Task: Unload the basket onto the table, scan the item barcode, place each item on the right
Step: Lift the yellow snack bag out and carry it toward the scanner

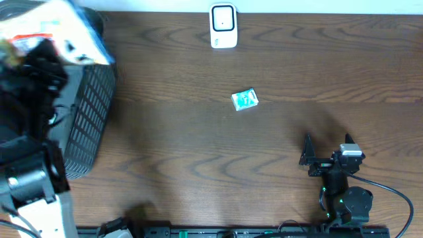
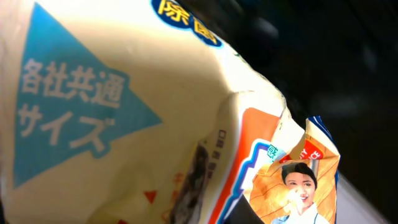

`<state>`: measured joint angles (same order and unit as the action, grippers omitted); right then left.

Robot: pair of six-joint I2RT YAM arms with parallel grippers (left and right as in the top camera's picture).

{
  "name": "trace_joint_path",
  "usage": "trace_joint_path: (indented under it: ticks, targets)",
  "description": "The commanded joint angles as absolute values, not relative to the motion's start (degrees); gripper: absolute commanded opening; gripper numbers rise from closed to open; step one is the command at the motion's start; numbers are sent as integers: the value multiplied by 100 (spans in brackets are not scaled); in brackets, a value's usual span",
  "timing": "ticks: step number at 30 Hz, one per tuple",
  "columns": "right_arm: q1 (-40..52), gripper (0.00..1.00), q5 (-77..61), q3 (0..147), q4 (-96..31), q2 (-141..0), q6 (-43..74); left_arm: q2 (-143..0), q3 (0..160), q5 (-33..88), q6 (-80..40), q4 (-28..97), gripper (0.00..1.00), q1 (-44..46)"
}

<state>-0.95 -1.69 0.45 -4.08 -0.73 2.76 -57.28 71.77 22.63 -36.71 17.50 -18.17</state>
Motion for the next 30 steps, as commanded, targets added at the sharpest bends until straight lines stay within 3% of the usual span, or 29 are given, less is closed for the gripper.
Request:
trace_joint_path:
  ticks: [1,10,20,21,22,23,27,30]
  targets:
    - [-119,99,-163,36,-429,-67,292,-5795,7271,2786,-2762,1841,7,-1017]
    - [-119,99,-163,36,-429,-67,292,-7487,7271,2731,-1428,2416,7,934]
    - [-119,99,-163,36,-429,-67,292,-9786,7271,2333,-644,2209,11,1885]
    - [-119,99,-165,36,-429,-67,292,-9887,7271,2333,-646,2167,21,1931]
    - [-119,99,-163,36,-429,-67,292,-10042,7271,2331,-646,2126,68,2027]
    - [-119,99,-163,36,-429,-67,292,-10082,7271,2331,-644,2110,83,2069]
    - [-119,99,-165,36,-429,-67,292,-10001,7288,2331,-646,2018,100,2086]
    - [-119,99,-163,36,-429,-67,292,-9756,7319,2331,-646,2029,98,2040]
